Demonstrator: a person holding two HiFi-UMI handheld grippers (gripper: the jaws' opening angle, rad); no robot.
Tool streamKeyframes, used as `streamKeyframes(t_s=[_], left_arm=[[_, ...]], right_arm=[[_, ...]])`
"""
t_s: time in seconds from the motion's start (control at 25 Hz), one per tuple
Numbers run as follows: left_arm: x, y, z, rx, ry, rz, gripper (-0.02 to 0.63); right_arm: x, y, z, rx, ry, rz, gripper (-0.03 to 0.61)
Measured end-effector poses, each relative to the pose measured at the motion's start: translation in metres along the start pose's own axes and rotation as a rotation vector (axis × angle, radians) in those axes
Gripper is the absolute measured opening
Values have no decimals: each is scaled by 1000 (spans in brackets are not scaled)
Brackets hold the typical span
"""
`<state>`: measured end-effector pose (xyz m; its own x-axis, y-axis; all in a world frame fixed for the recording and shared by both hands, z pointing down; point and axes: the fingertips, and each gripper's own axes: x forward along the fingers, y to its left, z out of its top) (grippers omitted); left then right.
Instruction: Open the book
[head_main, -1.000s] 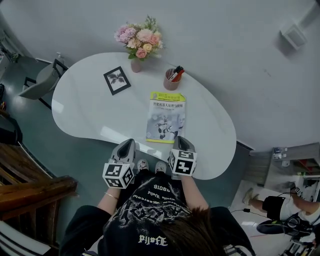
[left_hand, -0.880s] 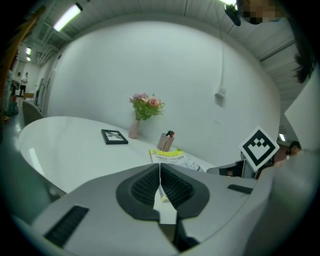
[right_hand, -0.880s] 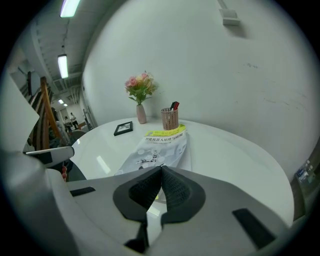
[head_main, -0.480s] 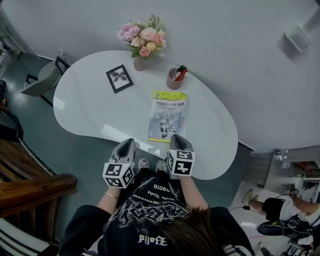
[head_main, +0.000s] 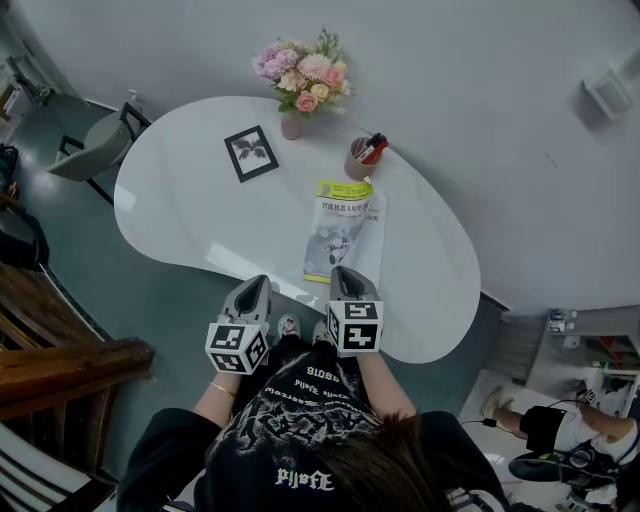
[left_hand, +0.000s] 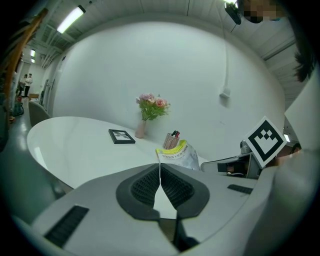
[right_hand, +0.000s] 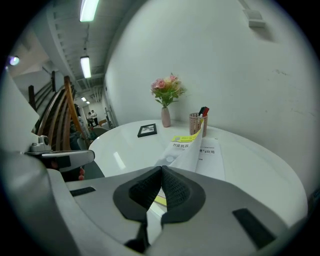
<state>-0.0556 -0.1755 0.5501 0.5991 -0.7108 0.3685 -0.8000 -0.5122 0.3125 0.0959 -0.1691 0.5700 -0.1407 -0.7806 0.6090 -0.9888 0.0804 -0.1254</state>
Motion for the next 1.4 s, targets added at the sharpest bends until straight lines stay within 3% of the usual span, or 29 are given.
streamKeyframes(t_s=[1.4], left_arm=[[-37, 72, 10, -18, -59, 117, 25]], right_arm=[[34, 104, 26, -105, -29, 159, 28]])
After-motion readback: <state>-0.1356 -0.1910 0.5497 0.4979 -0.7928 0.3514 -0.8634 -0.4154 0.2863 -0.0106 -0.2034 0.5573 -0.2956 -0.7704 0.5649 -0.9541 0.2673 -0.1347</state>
